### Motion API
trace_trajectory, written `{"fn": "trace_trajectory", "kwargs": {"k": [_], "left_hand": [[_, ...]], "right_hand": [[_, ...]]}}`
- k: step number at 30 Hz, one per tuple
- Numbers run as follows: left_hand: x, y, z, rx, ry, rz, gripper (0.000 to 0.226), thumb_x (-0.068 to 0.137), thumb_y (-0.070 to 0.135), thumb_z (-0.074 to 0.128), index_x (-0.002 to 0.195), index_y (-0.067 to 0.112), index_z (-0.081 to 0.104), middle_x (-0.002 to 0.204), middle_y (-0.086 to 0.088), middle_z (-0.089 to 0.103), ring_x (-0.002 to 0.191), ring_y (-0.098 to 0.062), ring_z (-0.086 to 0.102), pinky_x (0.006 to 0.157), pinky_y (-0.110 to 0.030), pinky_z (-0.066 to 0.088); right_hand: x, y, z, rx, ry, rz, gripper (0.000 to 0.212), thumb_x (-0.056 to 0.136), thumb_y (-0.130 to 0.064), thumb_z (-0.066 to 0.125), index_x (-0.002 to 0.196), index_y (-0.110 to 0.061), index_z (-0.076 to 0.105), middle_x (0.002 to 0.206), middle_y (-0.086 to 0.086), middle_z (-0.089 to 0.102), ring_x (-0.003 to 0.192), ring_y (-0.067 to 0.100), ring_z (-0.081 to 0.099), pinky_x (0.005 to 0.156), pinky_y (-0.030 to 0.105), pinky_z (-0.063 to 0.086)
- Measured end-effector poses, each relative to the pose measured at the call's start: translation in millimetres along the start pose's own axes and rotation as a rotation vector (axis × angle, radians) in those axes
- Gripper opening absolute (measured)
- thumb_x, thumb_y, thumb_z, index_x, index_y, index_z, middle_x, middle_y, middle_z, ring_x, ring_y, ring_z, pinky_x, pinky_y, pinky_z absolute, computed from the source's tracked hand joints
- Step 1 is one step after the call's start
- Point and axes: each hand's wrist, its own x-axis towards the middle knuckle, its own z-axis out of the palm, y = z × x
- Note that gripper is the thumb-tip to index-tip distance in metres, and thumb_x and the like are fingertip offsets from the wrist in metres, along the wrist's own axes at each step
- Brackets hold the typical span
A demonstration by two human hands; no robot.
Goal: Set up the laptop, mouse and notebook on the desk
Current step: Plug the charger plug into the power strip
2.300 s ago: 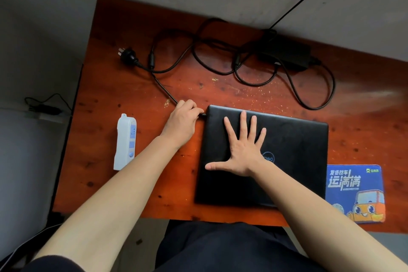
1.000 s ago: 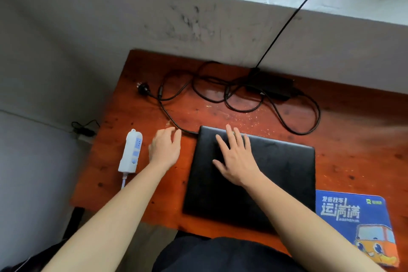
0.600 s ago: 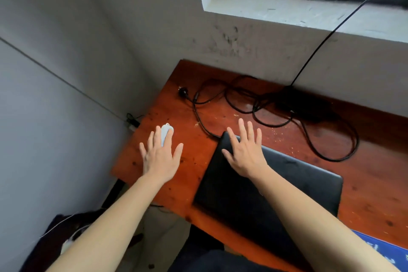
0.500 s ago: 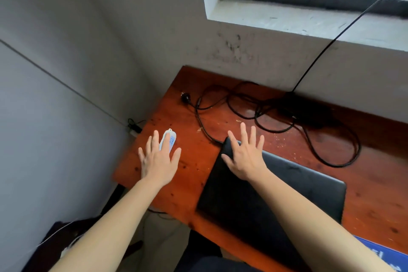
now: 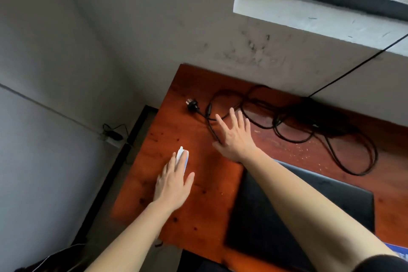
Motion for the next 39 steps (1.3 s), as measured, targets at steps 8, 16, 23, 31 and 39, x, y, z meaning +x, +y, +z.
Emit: {"fn": "trace_trajectory", "kwargs": {"k": [8, 16, 23, 31, 39], "left_hand": [[-3.5, -15.4, 7.3, 0.083, -0.008, 0.128, 0.09, 0.097, 0.057, 0.042, 0.147, 0.043, -0.031, 0.159, -0.007, 0.03, 0.148, -0.028, 0.024, 0.114, -0.049, 0.034], [-5.8, -12.3, -4.8, 0.015, -0.058, 0.122, 0.09, 0.101, 0.04, 0.046, 0.143, 0.05, -0.034, 0.159, -0.002, 0.031, 0.149, -0.025, 0.021, 0.113, -0.048, 0.035], [-25.8, 8.7, -18.1, -0.373, 0.014, -0.248, 0.083, 0.097, 0.018, 0.056, 0.158, 0.033, 0.003, 0.148, -0.006, 0.051, 0.124, -0.033, 0.056, 0.096, -0.038, 0.045], [-87.4, 45.5, -25.6, -0.613, 0.137, -0.289, 0.062, 0.089, 0.009, 0.071, 0.144, 0.021, 0.047, 0.131, -0.001, 0.063, 0.112, -0.021, 0.063, 0.09, -0.044, 0.059], [-130.1, 72.6, -20.8, -0.71, 0.16, -0.192, 0.073, 0.098, 0.017, 0.061, 0.156, 0.038, 0.021, 0.139, 0.007, 0.055, 0.117, -0.015, 0.059, 0.089, -0.03, 0.056]], "right_hand": [[54.4, -38.0, -0.4, -0.027, -0.062, 0.06, 0.087, 0.096, -0.048, 0.051, 0.16, -0.016, 0.001, 0.14, 0.018, 0.052, 0.134, 0.037, 0.045, 0.119, 0.061, 0.007], [27.6, -20.3, -35.2, 0.022, 0.258, -0.004, 0.036, 0.094, -0.023, 0.051, 0.129, -0.02, 0.063, 0.108, 0.012, 0.058, 0.104, 0.036, 0.059, 0.104, 0.047, 0.036], [-85.6, 6.9, -24.1, 0.307, 0.155, -0.047, 0.016, 0.1, -0.029, 0.052, 0.099, -0.017, 0.063, 0.094, 0.012, 0.066, 0.089, 0.037, 0.064, 0.072, 0.039, 0.045], [-165.2, 18.9, -2.8, 0.822, -0.006, 0.097, 0.023, 0.092, -0.026, 0.048, 0.102, -0.035, 0.066, 0.072, -0.013, 0.072, 0.071, 0.008, 0.065, 0.067, 0.026, 0.047], [-181.9, 18.9, -16.0, 1.407, -0.071, 0.126, 0.052, 0.088, -0.066, 0.049, 0.075, -0.024, 0.077, 0.059, -0.005, 0.059, 0.064, 0.017, 0.07, 0.085, 0.036, 0.049]]}}
